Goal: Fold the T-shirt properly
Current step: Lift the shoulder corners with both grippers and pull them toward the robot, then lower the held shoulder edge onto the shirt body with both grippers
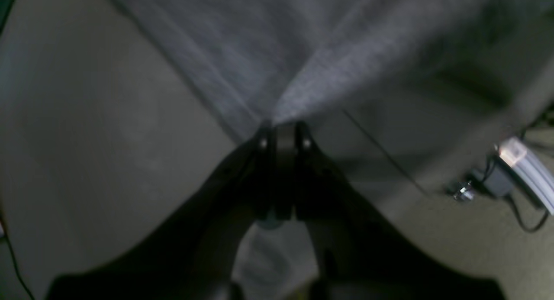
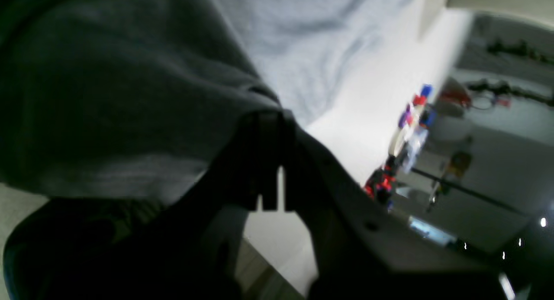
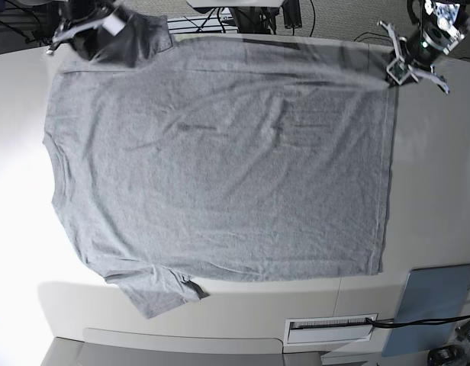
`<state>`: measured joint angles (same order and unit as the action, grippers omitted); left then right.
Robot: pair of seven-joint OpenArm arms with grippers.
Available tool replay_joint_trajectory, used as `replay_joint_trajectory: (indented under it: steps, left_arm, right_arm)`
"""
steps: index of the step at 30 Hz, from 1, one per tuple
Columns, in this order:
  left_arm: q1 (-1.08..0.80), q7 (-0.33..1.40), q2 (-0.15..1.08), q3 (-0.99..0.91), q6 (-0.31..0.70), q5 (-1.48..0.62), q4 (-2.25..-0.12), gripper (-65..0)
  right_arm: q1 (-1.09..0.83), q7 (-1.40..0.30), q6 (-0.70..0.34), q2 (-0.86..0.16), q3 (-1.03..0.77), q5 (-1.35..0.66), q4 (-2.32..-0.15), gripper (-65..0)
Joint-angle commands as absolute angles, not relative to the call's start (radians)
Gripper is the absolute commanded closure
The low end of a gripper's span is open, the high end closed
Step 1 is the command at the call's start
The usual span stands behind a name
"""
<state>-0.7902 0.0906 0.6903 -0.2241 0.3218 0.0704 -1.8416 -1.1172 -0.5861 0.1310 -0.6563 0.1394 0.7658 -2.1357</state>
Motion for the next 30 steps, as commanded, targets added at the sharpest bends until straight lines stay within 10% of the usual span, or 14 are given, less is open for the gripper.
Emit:
replay_joint_trajectory:
  steps: [1, 30]
  left_arm:
    - [-0.781, 0.089, 0.706, -0.234, 0.314, 0.049, -1.857, 0.0]
    - [-0.391, 0.160, 0.598, -0.231, 0.400, -0.109, -1.725, 0.0]
  right_arm:
    - [-1.110, -0.586, 0.146, -0.664, 0.121, 0.761, -2.149, 0.0]
    - [-0.585, -0.429, 0.052, -0.657, 0.019, 0.433, -1.990, 0.0]
